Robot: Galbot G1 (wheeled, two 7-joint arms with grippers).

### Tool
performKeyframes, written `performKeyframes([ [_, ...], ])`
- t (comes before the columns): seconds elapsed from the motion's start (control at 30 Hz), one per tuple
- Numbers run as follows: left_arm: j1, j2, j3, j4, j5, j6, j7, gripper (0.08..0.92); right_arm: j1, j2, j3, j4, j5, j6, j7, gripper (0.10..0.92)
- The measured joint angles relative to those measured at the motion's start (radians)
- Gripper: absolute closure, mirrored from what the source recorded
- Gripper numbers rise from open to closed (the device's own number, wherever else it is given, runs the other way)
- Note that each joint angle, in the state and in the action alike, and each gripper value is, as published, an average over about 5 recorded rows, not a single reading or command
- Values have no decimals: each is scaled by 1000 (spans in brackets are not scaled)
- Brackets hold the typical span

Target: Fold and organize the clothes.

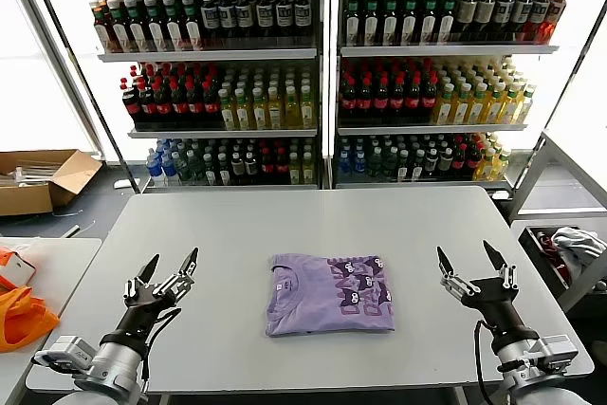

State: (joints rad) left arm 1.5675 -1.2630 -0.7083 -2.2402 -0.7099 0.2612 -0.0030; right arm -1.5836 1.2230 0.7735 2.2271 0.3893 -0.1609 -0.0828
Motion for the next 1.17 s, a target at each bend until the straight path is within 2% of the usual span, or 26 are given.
performKeyframes([
  [0.47, 67, -30, -129, -17, 84, 12, 98, 177, -131, 49, 91, 32, -28, 49, -41, 203],
  [1.17, 94, -36, -206, 20, 227, -28, 228, 177, -236, 86, 116, 28, -116, 125, -76, 203],
])
